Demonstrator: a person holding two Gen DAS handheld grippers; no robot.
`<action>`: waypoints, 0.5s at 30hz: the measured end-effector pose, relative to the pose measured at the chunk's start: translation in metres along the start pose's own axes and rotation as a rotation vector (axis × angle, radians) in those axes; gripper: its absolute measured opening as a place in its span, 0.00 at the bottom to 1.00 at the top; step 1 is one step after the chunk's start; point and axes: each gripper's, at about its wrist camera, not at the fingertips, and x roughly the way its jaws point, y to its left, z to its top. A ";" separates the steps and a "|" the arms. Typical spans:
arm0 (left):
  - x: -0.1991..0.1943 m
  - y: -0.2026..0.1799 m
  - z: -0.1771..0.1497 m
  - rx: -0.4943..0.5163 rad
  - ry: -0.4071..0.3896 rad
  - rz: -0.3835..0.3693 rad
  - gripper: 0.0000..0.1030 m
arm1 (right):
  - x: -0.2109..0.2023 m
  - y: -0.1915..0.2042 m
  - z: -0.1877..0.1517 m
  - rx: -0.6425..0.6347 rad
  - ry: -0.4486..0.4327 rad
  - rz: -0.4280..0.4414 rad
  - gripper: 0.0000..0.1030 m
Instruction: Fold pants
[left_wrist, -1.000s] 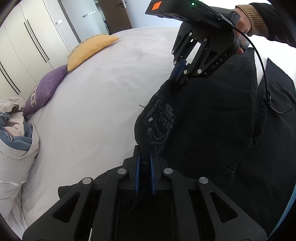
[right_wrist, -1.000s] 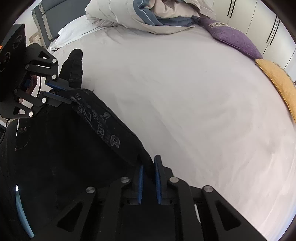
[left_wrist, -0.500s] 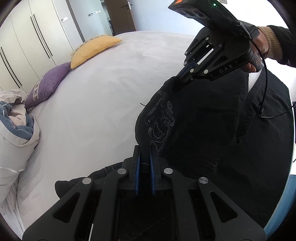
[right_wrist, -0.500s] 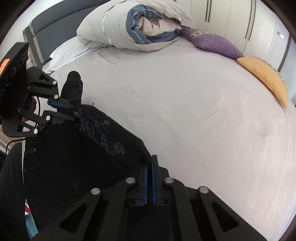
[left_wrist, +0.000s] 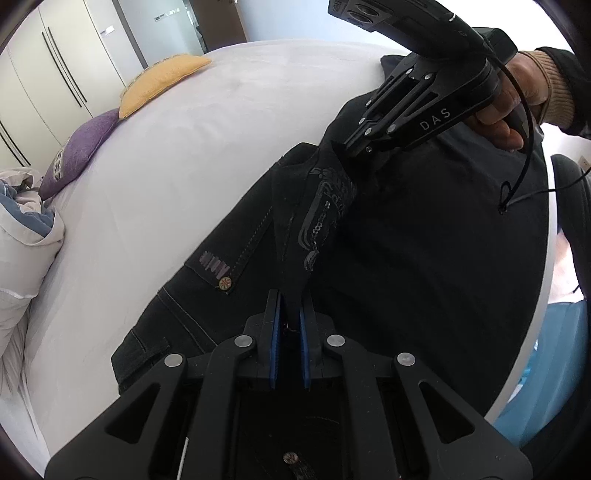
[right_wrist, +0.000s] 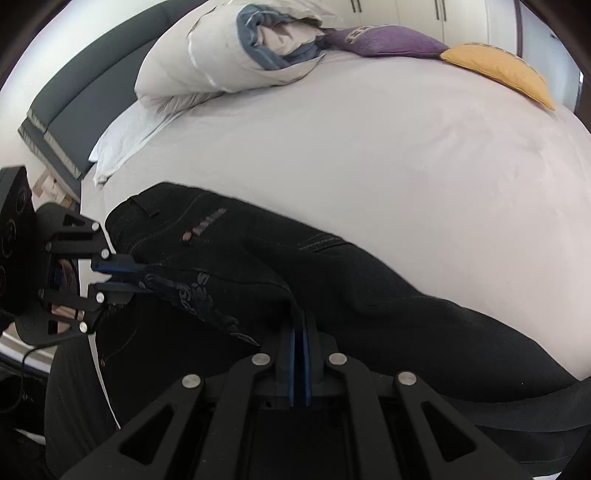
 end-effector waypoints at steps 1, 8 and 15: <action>-0.002 -0.004 -0.005 0.003 0.006 -0.005 0.07 | 0.002 0.006 -0.006 -0.025 0.021 0.000 0.04; -0.015 -0.043 -0.036 0.113 0.058 -0.026 0.07 | 0.006 0.055 -0.044 -0.257 0.135 -0.029 0.04; -0.020 -0.069 -0.065 0.187 0.112 -0.036 0.07 | 0.009 0.111 -0.095 -0.480 0.181 -0.138 0.04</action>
